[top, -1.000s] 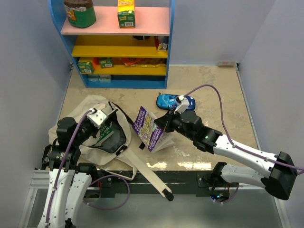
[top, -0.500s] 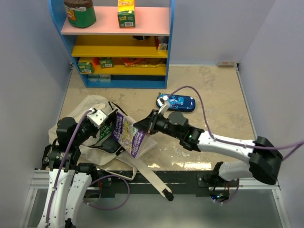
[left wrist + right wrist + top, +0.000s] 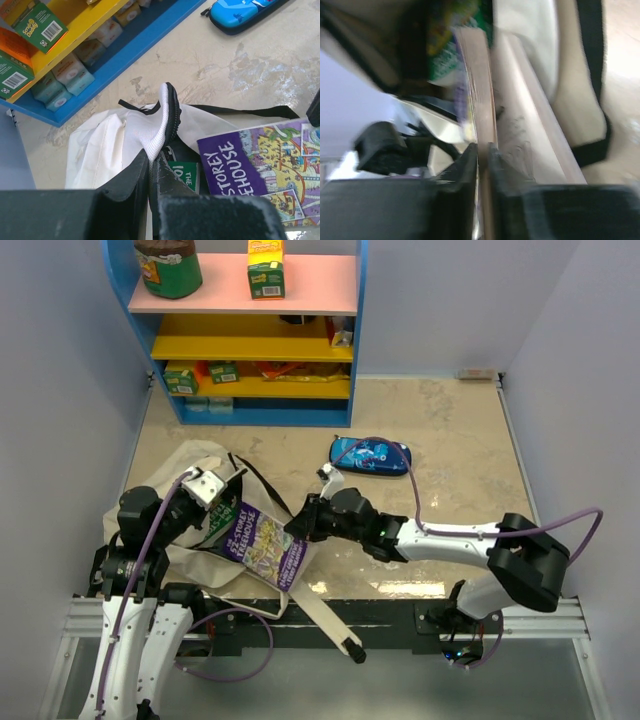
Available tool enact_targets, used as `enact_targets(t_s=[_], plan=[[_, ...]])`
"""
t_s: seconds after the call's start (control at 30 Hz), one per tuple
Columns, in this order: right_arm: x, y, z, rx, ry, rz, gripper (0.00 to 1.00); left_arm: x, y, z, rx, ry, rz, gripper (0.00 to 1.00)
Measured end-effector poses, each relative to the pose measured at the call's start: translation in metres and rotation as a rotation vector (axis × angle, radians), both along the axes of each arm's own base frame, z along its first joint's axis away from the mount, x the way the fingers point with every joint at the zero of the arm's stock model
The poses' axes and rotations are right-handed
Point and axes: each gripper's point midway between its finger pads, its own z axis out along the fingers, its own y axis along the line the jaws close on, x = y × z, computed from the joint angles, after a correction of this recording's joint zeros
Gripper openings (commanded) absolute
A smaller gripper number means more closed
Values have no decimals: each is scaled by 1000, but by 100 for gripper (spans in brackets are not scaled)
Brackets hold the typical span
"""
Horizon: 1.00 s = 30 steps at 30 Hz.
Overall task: Pack the student bag
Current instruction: Place the book in the student bag.
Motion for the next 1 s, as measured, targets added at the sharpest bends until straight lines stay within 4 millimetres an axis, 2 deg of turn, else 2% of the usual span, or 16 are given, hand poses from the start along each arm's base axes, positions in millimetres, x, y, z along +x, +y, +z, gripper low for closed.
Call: enact_targets(t_s=[0.07, 0.1, 0.17, 0.2, 0.27, 0.33, 0.43, 0.57, 0.7, 0.83, 1.0], plan=[[-1, -3, -20, -67, 5, 11, 43, 0, 0, 0, 0, 0, 0, 0], [-1, -6, -33, -110, 10, 18, 56, 0, 0, 0, 0, 0, 0, 0], [-2, -14, -64, -215, 30, 19, 67, 0, 0, 0, 0, 0, 0, 0], [-2, -20, -77, -260, 43, 15, 77, 0, 0, 0, 0, -1, 0, 0], [-5, -32, -94, -341, 61, 8, 83, 0, 0, 0, 0, 0, 0, 0], [-5, -40, -99, -378, 61, -5, 89, 0, 0, 0, 0, 0, 0, 0], [-5, -48, -94, -380, 44, -25, 99, 0, 0, 0, 0, -1, 0, 0], [-4, -53, -89, -365, 12, -22, 99, 0, 0, 0, 0, 0, 0, 0], [-4, -52, -95, -350, -29, 22, 99, 0, 0, 0, 0, 1, 0, 0], [5, -40, -105, -302, -53, 102, 99, 0, 0, 0, 0, 1, 0, 0], [24, -26, -100, -149, -48, 199, 99, 0, 0, 2, 1, -1, 1, 0]])
